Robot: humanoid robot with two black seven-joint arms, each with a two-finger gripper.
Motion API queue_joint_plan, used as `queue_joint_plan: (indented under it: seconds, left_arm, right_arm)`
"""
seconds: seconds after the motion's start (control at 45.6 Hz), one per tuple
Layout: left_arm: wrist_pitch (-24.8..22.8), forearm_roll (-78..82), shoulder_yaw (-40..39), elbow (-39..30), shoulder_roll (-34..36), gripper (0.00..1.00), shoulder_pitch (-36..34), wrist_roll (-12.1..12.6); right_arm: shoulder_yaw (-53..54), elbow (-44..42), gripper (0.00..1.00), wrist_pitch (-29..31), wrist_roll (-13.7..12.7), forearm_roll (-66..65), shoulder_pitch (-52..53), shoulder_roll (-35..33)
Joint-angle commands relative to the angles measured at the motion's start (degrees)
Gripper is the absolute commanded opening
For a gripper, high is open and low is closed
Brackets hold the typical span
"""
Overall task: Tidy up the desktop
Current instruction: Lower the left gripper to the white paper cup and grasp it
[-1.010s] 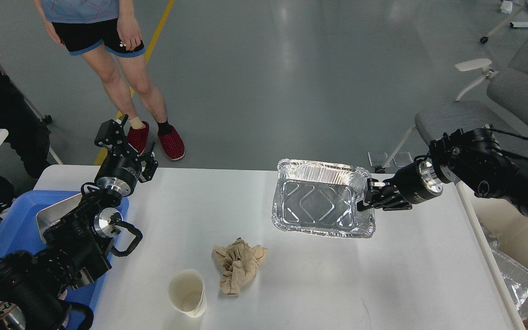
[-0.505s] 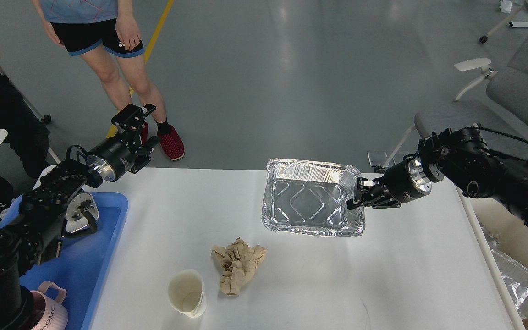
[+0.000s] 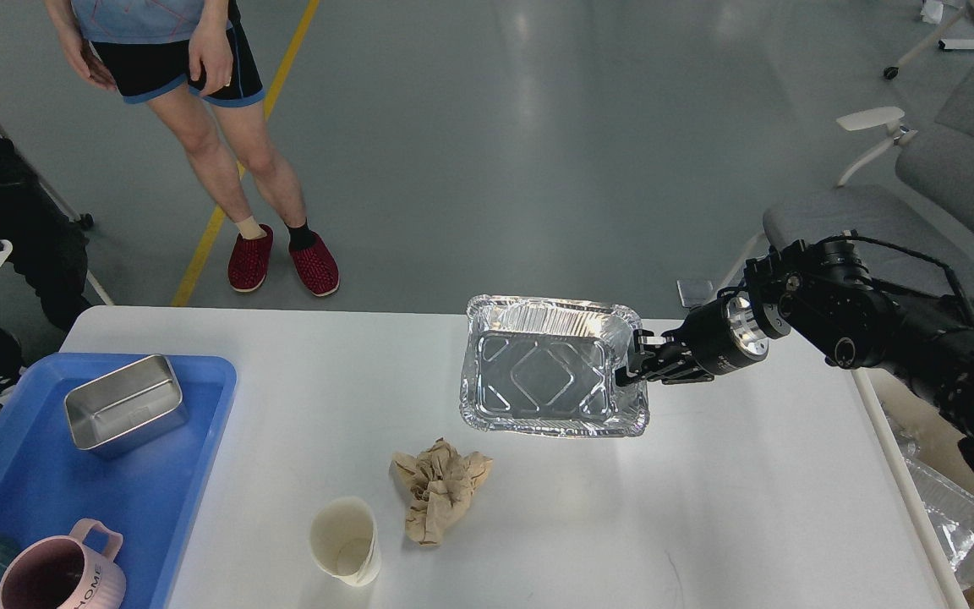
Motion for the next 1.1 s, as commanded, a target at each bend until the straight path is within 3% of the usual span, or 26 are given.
queue_joint_plan:
  seconds: [0.0, 0.241, 0.395, 0.527, 0.615, 0.724, 0.878, 0.966, 1.076]
  left_arm:
    - [-0.2, 3.19, -0.03, -0.48, 5.71, 0.94, -0.69, -2.03]
    - [-0.2, 6.0, 0.85, -2.42, 4.58, 0.94, 0.19, -1.85]
    - [-0.2, 11.88, 1.55, -2.77, -4.03, 0.94, -1.92, -1.68]
    - [-0.2, 19.53, 2.61, -8.47, -12.91, 0.93, -6.4, -1.33]
    - [-0.2, 23.58, 3.22, -16.72, -14.06, 0.93, -7.63, -1.24]
    - [-0.2, 31.21, 4.28, -33.5, -12.83, 0.93, -10.97, -0.19]
    - [1.36, 44.4, 4.46, -54.34, -2.65, 0.92, -12.99, 2.19]
    - [1.97, 47.05, 4.37, -60.24, 0.79, 0.92, -13.0, 3.51]
    - [5.39, 47.32, 4.54, -60.69, 1.41, 0.92, -11.94, 5.61]
  right_arm:
    - [-0.03, -0.23, 0.0, -0.6, -0.09, -0.02, 0.34, 1.46]
    - [-0.03, -0.49, 0.0, -1.21, -0.18, -0.02, 1.66, 3.21]
    - [-0.03, -0.67, 0.0, -1.39, -0.26, -0.02, 2.1, 4.36]
    - [-0.03, -0.93, 0.0, -1.83, -0.35, -0.11, 2.1, 5.24]
    - [-0.03, -0.93, 0.0, -2.62, -0.44, -0.02, 1.84, 5.94]
    - [-0.03, -1.19, 0.0, -2.79, -0.53, -0.11, 2.01, 6.2]
    - [-0.12, -1.46, 0.0, -3.06, -0.7, -0.2, 2.36, 8.22]
    - [-0.12, -1.89, 0.0, -3.06, -0.62, -0.2, 2.71, 8.31]
    - [-0.03, -2.42, 0.0, -3.15, -0.62, -0.11, 2.89, 8.66]
